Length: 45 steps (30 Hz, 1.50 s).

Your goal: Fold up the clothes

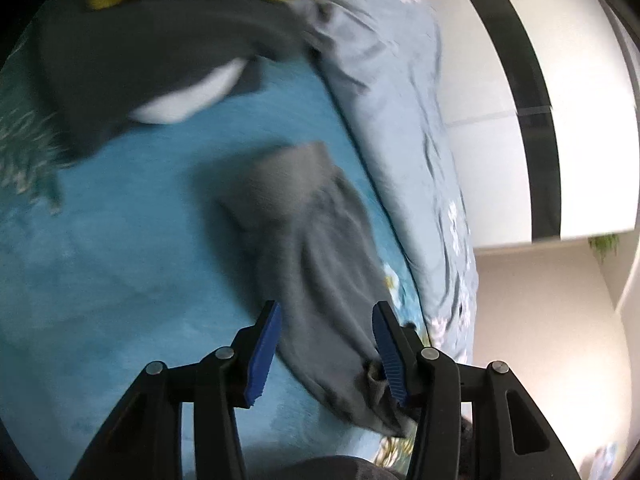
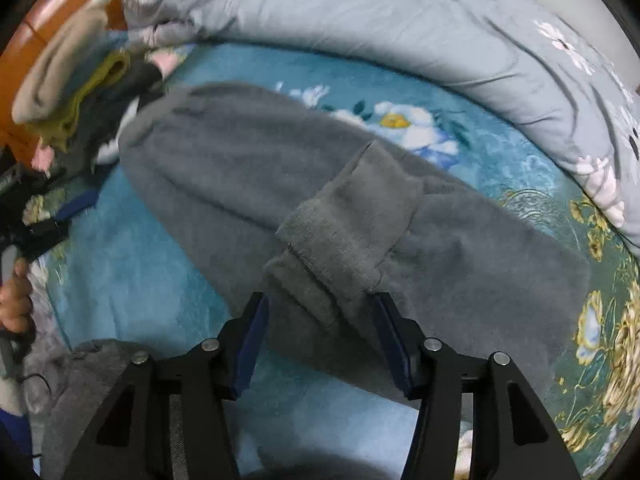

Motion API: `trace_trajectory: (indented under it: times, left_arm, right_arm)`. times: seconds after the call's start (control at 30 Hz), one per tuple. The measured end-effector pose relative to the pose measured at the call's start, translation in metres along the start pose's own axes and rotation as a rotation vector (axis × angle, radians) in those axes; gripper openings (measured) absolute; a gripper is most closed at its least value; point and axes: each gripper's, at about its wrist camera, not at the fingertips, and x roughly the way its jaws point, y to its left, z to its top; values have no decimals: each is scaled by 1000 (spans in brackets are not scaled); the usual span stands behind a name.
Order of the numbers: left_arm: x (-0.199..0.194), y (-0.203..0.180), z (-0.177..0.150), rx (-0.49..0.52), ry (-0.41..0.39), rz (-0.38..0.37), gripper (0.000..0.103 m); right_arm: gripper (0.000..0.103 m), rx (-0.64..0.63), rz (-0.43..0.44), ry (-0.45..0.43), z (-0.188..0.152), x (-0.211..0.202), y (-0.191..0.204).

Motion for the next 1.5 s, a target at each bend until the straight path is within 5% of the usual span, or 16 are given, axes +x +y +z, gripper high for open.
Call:
trace_trajectory:
  times: [0.17,0.33,0.67,0.77,0.93,1.27,1.5]
  left_arm:
    - [5,-5,-4,16,13,3,53]
    - [7,-5,-8,16,20,9,53]
    - [7,2,-11,-6,20,18,54]
    - [6,3,-12,-8,22,19,54]
    - [6,6,-13,-27,17,10,54]
    - [-2,19,-4,-64,-30,7,54]
    - [8,37,11,-119,-31,56,54]
  right_arm:
    - [56,28,-23,-32,7,-5,-10]
    - [68,-143,-70,-13,15,16,22]
    - [68,-292,-169,50,12,42,37]
    - [60,-331,-217,48,8,47,42]
    - [24,-258,-191,14,13,35,28]
    - [10,-31,-136,-259,39,-66,-11]
    - [9,-151,-56,-64,38,10,32]
